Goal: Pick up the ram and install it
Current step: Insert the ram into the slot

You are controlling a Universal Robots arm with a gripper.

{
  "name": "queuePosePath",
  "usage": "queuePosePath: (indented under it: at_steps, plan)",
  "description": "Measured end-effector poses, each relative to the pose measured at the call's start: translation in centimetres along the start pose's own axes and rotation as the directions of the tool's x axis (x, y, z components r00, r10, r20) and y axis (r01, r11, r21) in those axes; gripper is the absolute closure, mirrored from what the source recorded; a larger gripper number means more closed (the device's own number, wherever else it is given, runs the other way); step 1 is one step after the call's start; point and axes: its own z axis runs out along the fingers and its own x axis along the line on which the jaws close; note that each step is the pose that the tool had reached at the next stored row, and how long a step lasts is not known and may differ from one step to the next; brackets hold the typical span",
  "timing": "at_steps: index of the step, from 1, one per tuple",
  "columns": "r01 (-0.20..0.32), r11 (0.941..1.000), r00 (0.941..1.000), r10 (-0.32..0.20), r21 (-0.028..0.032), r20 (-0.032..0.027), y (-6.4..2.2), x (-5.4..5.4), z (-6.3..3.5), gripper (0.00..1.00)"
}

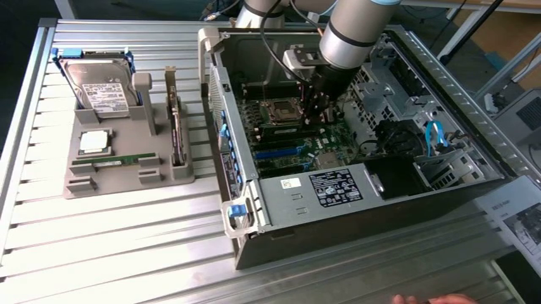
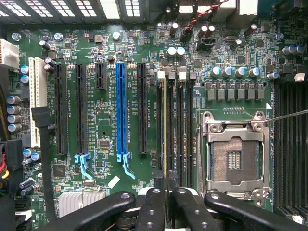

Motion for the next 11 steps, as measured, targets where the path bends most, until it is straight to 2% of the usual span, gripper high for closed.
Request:
queuePosePath:
  at_steps: [11]
  plan:
    - [0.0,1.0,1.0,0.0,0.0001,0.0003,0.01,-0.01,-0.22,0.88]
